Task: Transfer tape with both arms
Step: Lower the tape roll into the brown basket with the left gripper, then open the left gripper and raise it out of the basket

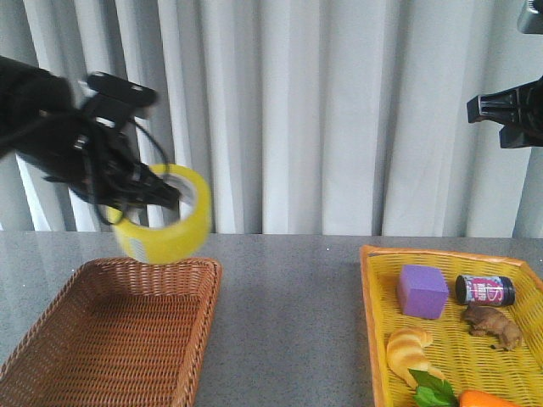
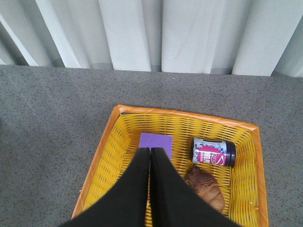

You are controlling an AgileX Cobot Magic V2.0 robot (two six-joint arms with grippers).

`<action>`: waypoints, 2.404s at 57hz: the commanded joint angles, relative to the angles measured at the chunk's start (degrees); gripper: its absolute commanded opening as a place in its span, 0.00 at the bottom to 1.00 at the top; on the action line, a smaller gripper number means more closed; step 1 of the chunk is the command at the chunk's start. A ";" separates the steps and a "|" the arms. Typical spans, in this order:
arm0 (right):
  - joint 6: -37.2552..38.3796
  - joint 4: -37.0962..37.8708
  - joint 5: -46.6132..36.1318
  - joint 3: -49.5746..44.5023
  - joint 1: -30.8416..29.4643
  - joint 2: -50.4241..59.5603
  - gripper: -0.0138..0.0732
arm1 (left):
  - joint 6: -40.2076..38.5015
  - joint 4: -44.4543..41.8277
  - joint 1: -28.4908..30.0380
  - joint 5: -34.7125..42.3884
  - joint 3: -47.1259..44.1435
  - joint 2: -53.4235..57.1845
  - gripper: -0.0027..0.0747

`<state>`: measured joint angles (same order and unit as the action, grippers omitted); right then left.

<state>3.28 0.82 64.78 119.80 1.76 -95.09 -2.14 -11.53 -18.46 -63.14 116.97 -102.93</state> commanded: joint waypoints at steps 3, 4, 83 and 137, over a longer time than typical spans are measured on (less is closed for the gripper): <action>-0.65 0.21 -3.59 1.67 -0.12 2.18 0.15 | -3.27 -0.85 4.64 4.57 0.07 3.42 0.03; -0.65 0.21 -3.59 1.67 -0.12 2.18 0.15 | -3.27 -0.58 5.23 4.81 -0.79 3.42 0.03; -0.65 0.21 -3.57 1.67 -0.12 2.18 0.15 | -7.78 2.23 7.81 15.92 -22.95 -6.86 0.28; -0.65 0.21 -3.53 1.67 -0.12 2.18 0.15 | -9.11 6.87 8.61 18.55 -16.23 0.81 0.48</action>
<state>3.28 0.80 64.84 119.80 1.76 -95.09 -10.56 -6.03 -9.99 -48.88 96.96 -109.41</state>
